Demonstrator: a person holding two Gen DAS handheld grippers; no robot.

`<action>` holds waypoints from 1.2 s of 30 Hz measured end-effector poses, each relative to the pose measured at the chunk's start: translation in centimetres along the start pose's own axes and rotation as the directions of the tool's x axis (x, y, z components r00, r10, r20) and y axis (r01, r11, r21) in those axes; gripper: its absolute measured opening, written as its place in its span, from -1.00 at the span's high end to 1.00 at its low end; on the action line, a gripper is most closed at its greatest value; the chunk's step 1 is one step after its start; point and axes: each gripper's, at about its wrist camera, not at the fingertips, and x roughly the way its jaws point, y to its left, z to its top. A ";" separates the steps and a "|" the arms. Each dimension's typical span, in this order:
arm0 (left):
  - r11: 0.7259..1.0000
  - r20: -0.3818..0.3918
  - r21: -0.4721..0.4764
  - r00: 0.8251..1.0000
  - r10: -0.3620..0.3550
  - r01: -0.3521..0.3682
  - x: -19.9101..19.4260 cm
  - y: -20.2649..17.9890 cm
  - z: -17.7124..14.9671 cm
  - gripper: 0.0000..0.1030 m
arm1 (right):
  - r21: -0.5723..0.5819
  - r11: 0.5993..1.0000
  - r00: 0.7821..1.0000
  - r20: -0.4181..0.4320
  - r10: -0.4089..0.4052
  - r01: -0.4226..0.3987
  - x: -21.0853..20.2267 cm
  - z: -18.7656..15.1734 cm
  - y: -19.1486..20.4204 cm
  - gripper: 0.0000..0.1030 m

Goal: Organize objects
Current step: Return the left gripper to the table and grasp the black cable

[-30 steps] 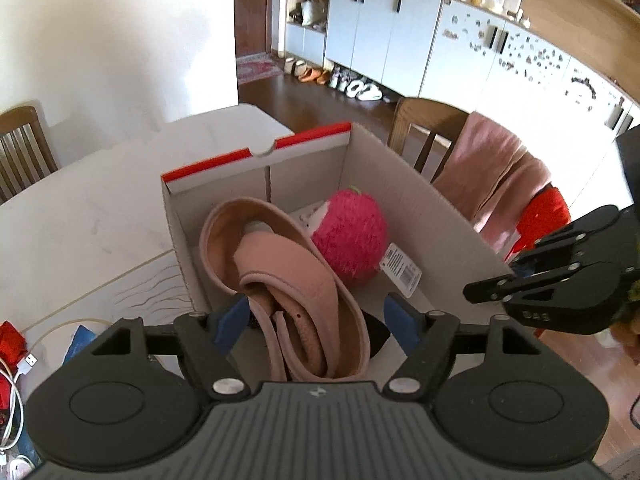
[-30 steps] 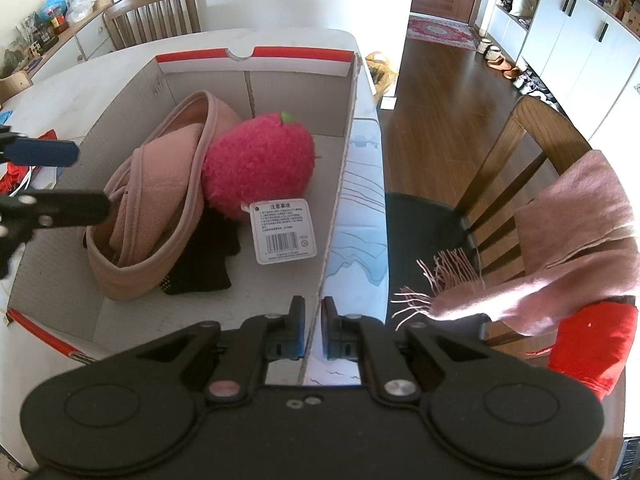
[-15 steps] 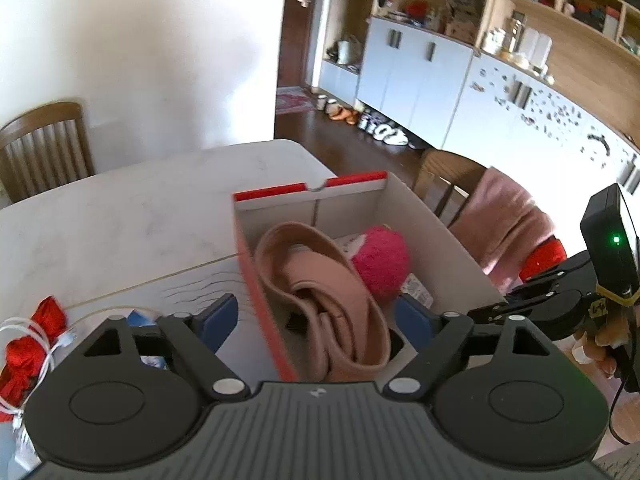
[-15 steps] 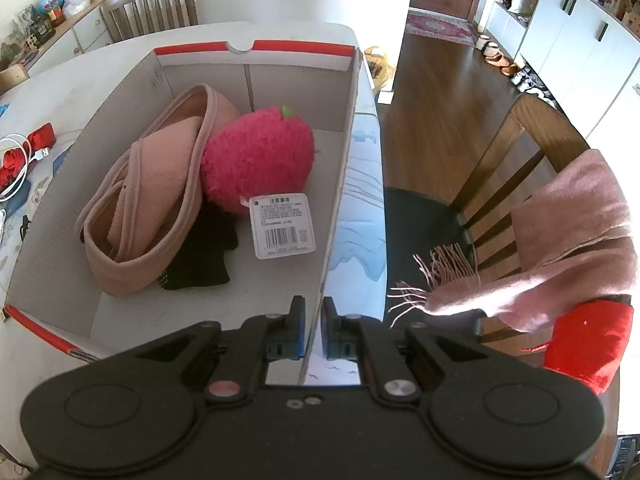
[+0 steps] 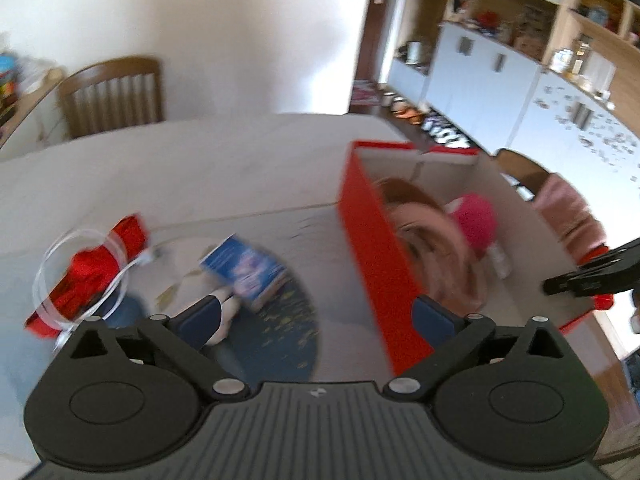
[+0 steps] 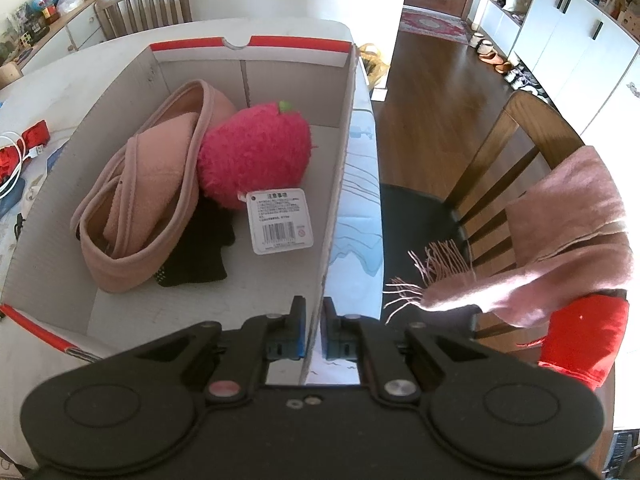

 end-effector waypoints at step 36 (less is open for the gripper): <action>0.962 -0.175 -0.109 0.957 0.231 -0.252 7.9 5.9 -6.1 -0.28 | 0.007 1.000 1.000 0.009 -0.021 0.021 -0.1 0.1 0.2 0.90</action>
